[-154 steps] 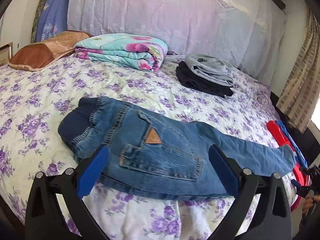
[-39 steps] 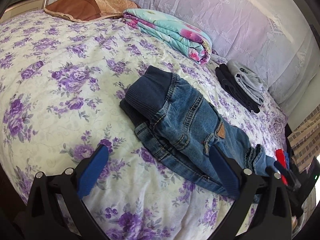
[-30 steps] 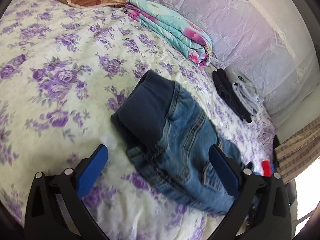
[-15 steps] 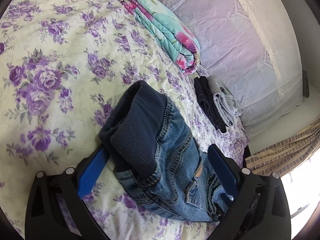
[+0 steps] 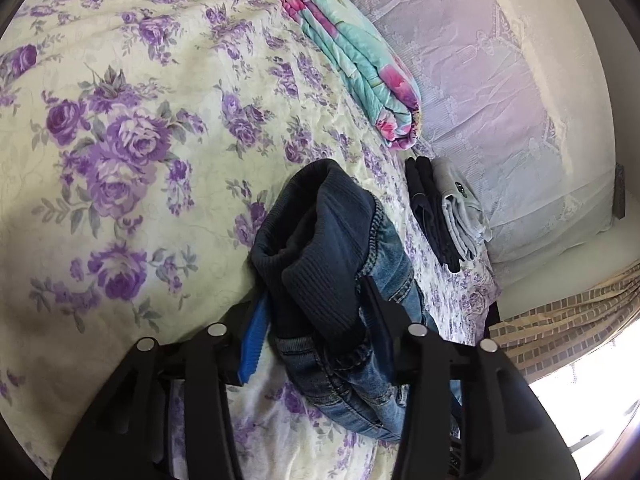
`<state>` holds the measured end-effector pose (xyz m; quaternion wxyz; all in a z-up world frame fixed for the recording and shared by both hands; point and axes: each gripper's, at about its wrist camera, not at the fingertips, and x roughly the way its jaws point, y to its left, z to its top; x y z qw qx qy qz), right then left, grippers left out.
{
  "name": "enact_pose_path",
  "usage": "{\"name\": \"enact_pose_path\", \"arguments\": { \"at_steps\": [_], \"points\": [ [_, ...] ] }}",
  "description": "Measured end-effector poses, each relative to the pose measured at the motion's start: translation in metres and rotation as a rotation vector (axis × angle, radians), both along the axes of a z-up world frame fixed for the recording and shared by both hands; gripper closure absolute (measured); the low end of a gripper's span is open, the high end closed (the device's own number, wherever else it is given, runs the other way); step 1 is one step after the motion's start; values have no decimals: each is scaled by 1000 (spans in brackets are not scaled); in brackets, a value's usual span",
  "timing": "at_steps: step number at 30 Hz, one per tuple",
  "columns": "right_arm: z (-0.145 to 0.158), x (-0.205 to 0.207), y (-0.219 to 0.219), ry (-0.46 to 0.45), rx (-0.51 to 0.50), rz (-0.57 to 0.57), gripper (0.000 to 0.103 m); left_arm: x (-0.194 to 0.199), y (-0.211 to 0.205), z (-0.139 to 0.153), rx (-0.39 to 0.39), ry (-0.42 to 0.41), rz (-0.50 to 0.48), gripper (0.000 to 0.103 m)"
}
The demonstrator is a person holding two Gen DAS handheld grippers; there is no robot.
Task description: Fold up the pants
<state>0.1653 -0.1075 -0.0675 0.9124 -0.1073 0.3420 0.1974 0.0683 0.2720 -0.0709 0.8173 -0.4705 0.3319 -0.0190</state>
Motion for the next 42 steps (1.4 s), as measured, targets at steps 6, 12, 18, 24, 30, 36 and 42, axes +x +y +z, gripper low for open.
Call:
{"name": "enact_pose_path", "arguments": {
  "at_steps": [6,12,18,24,30,36,42],
  "points": [
    [1,0,-1,0,2,0,10,7,-1,-1,2,20,-2,53],
    [4,-2,-3,-12,11,1,10,0,3,-4,-43,-42,-9,70],
    [48,-14,4,-193,10,-67,10,-8,-7,22,28,-94,-12,74],
    [-11,27,36,-49,-214,-82,9,-16,-23,51,115,-146,-20,74],
    [12,18,29,-68,-79,-77,10,-23,-43,79,208,-182,-39,75],
    [5,52,44,-13,-199,-112,8,-27,-62,103,255,-223,-61,75],
    [18,49,18,-27,-53,-114,4,-24,-90,125,351,-259,-107,75]
  ]
}}
